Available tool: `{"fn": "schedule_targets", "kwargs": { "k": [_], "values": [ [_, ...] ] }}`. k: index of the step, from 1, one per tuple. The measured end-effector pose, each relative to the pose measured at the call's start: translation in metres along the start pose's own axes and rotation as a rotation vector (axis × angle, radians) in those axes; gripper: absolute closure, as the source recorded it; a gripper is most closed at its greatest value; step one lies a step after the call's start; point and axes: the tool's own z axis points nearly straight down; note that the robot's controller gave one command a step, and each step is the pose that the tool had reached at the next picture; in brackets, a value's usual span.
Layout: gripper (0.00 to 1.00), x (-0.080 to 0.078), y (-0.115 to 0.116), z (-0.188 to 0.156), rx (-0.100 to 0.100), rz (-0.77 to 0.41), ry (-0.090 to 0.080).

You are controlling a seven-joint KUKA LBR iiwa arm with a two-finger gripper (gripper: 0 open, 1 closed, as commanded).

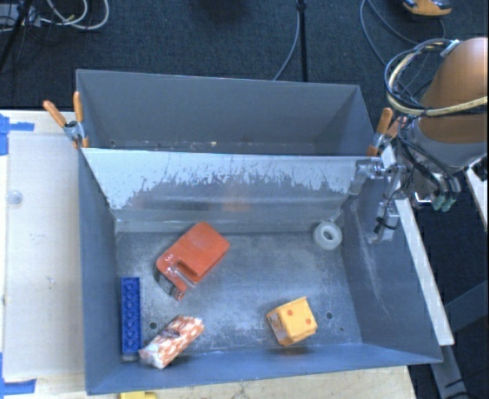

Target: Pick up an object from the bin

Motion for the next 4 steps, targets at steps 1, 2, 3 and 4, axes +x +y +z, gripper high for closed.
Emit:
{"fn": "schedule_targets", "kwargs": {
  "k": [1, 2, 3, 4],
  "values": [
    [0.0, -0.005, 0.023, 0.05, 0.001, -0.008, -0.003],
    [0.0, 0.003, 0.023, 0.024, -0.003, -0.019, 0.012],
    [0.0, 0.004, 0.047, 0.034, 0.005, -0.148, -0.014],
    [0.0, 0.024, 0.071, 0.106, -0.002, -0.195, 0.004]
  ]
}}
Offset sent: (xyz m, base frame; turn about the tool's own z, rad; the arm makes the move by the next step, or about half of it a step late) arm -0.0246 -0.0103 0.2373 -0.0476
